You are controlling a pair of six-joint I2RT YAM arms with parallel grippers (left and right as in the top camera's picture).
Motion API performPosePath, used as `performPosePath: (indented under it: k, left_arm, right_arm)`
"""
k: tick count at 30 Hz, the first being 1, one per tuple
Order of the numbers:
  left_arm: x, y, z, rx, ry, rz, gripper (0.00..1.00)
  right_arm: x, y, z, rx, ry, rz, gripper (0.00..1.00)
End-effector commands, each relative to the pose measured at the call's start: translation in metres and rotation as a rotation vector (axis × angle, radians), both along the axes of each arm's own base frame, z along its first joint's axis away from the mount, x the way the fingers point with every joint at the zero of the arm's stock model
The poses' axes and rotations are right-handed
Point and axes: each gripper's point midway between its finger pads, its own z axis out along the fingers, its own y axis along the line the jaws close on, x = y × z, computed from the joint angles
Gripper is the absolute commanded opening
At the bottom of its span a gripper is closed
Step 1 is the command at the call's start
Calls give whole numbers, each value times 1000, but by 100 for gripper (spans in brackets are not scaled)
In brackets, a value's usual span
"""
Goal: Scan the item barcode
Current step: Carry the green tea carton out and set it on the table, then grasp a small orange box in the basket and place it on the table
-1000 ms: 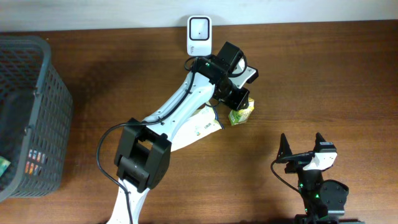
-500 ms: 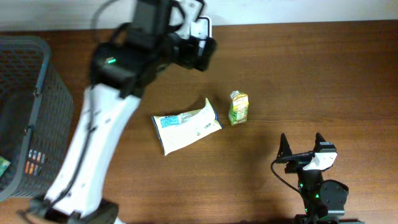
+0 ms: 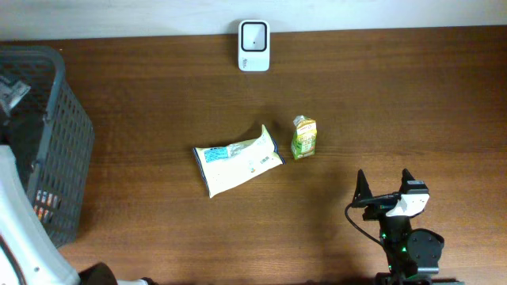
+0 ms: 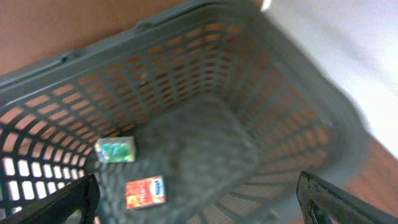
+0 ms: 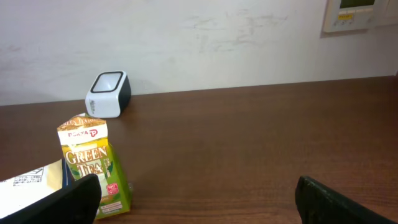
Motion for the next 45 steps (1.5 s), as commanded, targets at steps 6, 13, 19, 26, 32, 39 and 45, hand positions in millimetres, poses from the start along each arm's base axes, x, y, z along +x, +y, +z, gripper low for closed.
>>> performPosePath:
  k: [6, 13, 19, 26, 32, 39, 45]
  left_arm:
    - [-7, 73, -124, -283, 250, 119, 99]
    - [-14, 55, -230, -537, 541, 54, 98]
    - [-69, 66, -313, -638, 657, 64, 94]
    - [-73, 66, -354, -599, 689, -55, 50]
    - [-58, 69, -326, -611, 640, -76, 0]
    - [74, 9, -35, -418, -78, -527, 0]
    - [110, -172, -12, -310, 61, -978, 0]
  right_arm:
    - [0, -2, -2, -8, 1, -8, 99]
    - [0, -2, -2, -8, 1, -8, 99]
    - [0, -2, -2, -8, 1, -8, 99]
    - [0, -2, -2, -8, 1, -8, 99]
    - [0, -2, -2, -8, 1, -8, 99]
    - [0, -2, -2, -8, 1, -8, 99]
    - [0, -2, -2, -8, 1, -8, 98]
